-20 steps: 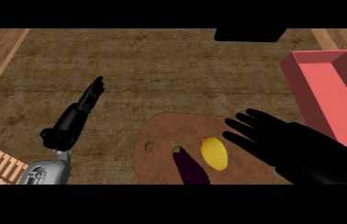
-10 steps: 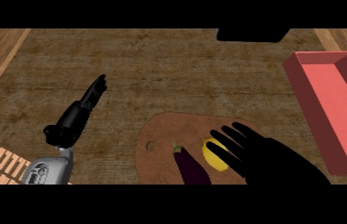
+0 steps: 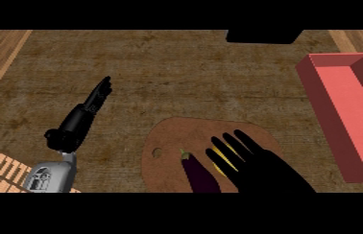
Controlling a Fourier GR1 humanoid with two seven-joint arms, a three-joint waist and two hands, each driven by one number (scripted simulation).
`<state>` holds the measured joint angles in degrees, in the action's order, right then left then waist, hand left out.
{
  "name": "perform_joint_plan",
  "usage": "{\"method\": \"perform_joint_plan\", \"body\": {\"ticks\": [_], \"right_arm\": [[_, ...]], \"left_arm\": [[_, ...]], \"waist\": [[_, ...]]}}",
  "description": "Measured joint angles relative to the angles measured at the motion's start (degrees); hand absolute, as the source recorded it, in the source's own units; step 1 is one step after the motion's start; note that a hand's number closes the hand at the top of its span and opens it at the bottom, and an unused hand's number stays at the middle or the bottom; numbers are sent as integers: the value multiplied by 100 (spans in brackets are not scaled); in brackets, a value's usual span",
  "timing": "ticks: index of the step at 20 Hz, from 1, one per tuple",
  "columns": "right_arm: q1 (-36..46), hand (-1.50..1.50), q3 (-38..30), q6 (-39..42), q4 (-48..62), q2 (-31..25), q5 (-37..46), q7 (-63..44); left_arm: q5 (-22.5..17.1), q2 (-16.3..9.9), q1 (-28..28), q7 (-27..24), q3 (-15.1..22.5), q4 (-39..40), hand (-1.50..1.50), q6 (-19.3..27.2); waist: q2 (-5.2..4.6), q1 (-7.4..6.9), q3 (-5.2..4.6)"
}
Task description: Pick the lemon from the cutting board and place it in the cardboard box
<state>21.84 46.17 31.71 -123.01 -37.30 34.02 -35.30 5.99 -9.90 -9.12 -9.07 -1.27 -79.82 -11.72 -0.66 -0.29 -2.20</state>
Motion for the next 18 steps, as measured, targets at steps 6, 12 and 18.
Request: {"method": "perform_joint_plan", "body": {"ticks": [6, 12, 18], "right_arm": [[57, -150, 252, 6, 354, 289, 393, -132], [148, -150, 295, -119, 865, 478, 644, 21], [101, -150, 382, -312, 1316, 646, 773, 342]], "left_arm": [[40, 31, -17, -4, -21, 17, 0, 3], [84, 41, -46, -43, -31, 30, 0, -8], [127, 44, -56, -113, -33, 42, 0, 23]], "waist": [[-5, -12, -10], [-18, -30, -9], [-23, -35, -15]]}}
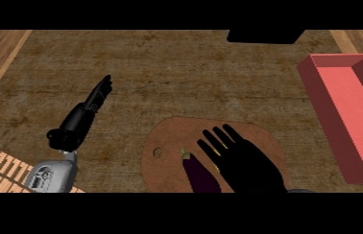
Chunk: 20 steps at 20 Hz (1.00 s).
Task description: Pick the lemon from the cutting board and place it in the cardboard box
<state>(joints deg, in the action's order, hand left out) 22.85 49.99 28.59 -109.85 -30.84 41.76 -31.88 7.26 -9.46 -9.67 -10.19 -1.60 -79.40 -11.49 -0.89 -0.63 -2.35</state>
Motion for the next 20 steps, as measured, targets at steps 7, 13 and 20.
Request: {"method": "perform_joint_plan", "body": {"ticks": [7, 13, 20], "right_arm": [[-67, -150, 141, -250, 522, 181, 363, 84], [-78, -150, 69, -444, 932, 201, 503, 310], [-7, 150, 182, -800, 1386, 221, 683, 1002]], "left_arm": [[-13, 1, 20, 54, 0, -16, 0, -1], [-45, -8, 42, 92, 29, -55, 0, -40], [-60, -10, 56, 63, 81, -76, 0, -24]], "waist": [[8, 12, -2], [3, 3, 3], [-5, -26, 3]]}}
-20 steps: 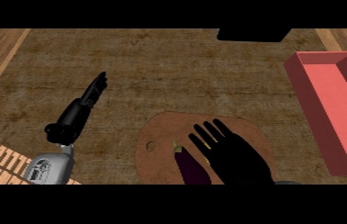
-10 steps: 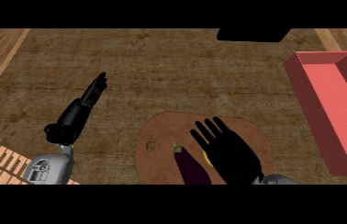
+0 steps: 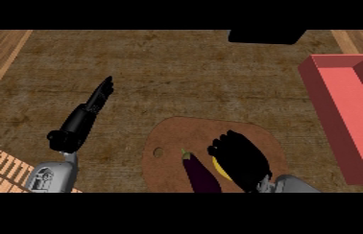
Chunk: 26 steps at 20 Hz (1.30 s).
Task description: Pick the lemon from the cutting board and place it in the cardboard box
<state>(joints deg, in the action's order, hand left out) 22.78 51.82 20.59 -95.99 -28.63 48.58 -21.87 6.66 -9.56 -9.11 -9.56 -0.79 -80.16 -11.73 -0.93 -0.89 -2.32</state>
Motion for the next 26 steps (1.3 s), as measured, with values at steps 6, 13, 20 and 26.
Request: {"method": "perform_joint_plan", "body": {"ticks": [6, 13, 20, 26], "right_arm": [[121, 150, 89, -613, 200, 71, 377, 514], [288, 150, -805, -1223, 909, 285, 233, 401], [943, 150, -2765, -1852, 2357, 470, -290, -611], [1937, 150, -3252, -2168, 3177, 396, 81, -941]], "left_arm": [[19, 1, -18, -21, -31, 32, 0, 27], [21, 40, -47, -46, -110, 50, 0, 2], [56, 70, -180, -133, -60, 66, 0, 6], [69, 64, -278, -59, -25, 197, 0, -68]], "waist": [[10, 10, 6], [-19, 33, 14], [-115, -93, 25], [-69, -157, 23]]}}
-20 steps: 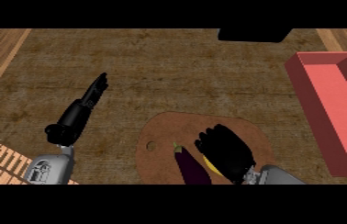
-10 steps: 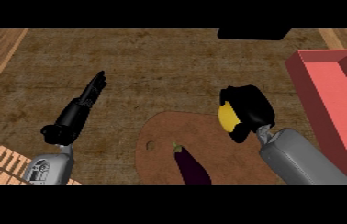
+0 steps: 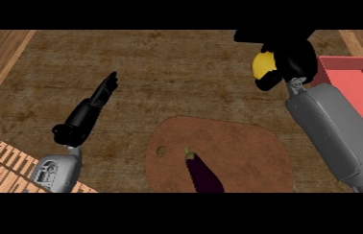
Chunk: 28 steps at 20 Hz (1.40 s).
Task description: Pick the lemon from the cutting board and place it in the cardboard box
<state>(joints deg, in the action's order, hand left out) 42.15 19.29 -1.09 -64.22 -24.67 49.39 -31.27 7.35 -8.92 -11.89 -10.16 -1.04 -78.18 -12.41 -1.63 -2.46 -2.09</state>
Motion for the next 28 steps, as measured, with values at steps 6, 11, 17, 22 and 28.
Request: {"method": "perform_joint_plan", "body": {"ticks": [6, 11, 17, 22, 28], "right_arm": [[630, 150, -522, -538, 301, -57, 326, -703], [912, 150, -1132, -1056, 538, -337, 502, -1339], [943, 150, -1729, -1515, 921, -795, 529, -1496], [776, 150, -2015, -1579, 1297, -1194, 494, -1300], [531, 150, -2375, -845, 1986, -1579, -14, -766]], "left_arm": [[3, 0, 58, -26, -66, 18, 0, 6], [19, -13, 141, -50, -90, -29, 0, 33], [-17, -12, 166, -20, -157, -71, 0, -8], [2, -7, 176, 29, -185, -83, 0, -13], [-12, -25, 206, 25, -168, -126, 0, -31]], "waist": [[57, 82, -7], [74, 147, -8], [61, 195, 15], [47, 215, 17], [39, 221, 27]]}}
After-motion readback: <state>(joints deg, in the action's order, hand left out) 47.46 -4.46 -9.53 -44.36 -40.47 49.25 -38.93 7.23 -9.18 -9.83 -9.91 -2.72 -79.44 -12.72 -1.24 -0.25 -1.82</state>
